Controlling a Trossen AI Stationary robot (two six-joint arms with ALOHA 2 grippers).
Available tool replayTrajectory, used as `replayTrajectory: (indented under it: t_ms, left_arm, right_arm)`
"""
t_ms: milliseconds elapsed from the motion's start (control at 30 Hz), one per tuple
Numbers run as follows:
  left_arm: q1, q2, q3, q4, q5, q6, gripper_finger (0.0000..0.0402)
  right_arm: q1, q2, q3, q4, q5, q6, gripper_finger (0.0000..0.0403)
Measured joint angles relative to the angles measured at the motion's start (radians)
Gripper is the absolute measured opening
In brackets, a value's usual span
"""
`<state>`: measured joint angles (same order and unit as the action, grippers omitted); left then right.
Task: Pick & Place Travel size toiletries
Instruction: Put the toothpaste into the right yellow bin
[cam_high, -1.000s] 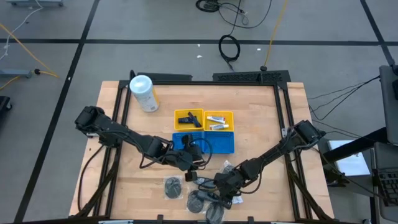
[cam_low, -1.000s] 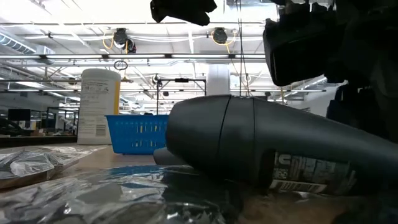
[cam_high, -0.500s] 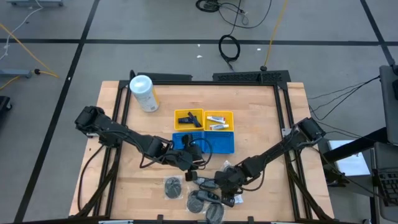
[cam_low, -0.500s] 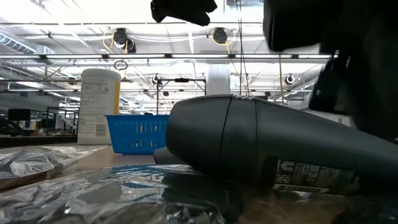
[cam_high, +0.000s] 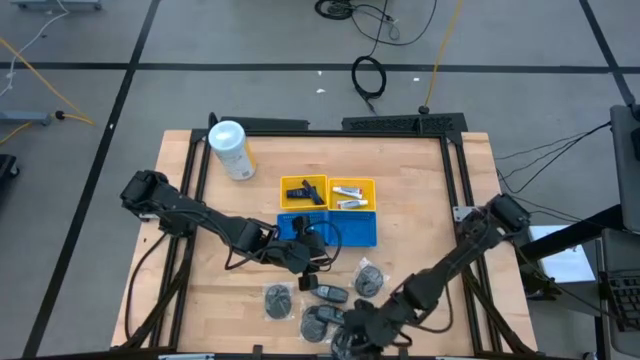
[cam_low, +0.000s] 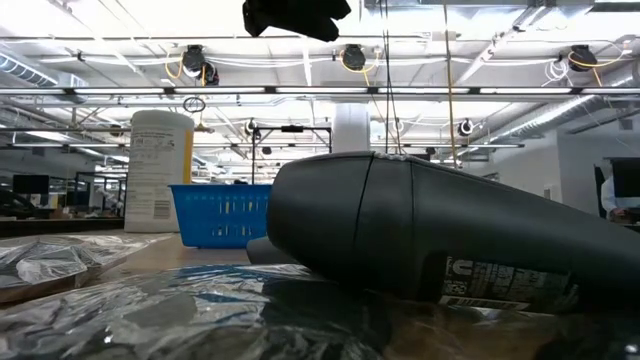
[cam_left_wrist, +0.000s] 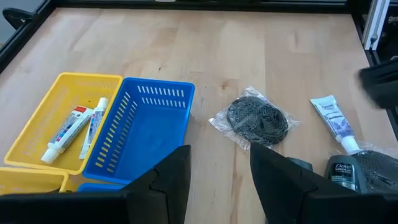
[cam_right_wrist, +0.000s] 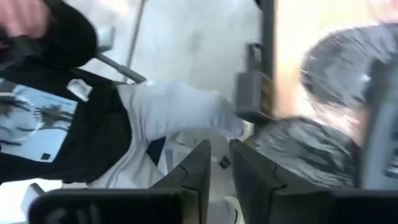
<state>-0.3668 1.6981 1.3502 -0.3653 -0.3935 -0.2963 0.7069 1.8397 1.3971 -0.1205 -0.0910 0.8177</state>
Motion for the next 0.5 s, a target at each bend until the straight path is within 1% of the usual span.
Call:
replayTrajectory:
  t_ms: [133,233,300,367,500]
  left_arm:
    - [0.0,0.0,0.0,-0.001,0.0,-0.001,0.0161]
    - [0.0,0.0,0.0,-0.002,0.0,-0.001,0.0161]
    - [0.0,0.0,0.0,-0.004,0.0,0.0,0.0161]
    - [0.0,0.0,0.0,-0.006,0.001,0.0,0.0161]
    - [0.0,0.0,0.0,-0.008,0.0,0.005,0.0161]
  right_arm:
    - [0.029,0.028,0.047,0.033,0.016,-0.032,0.0031]
    - [0.041,0.074,0.091,0.073,0.007,-0.037,0.0023]
    - [0.047,0.105,0.127,0.066,-0.02,-0.048,0.0021]
    - [0.048,0.124,0.165,0.034,-0.043,-0.086,0.002]
    - [0.051,0.11,0.199,-0.112,-0.031,-0.229,0.0019]
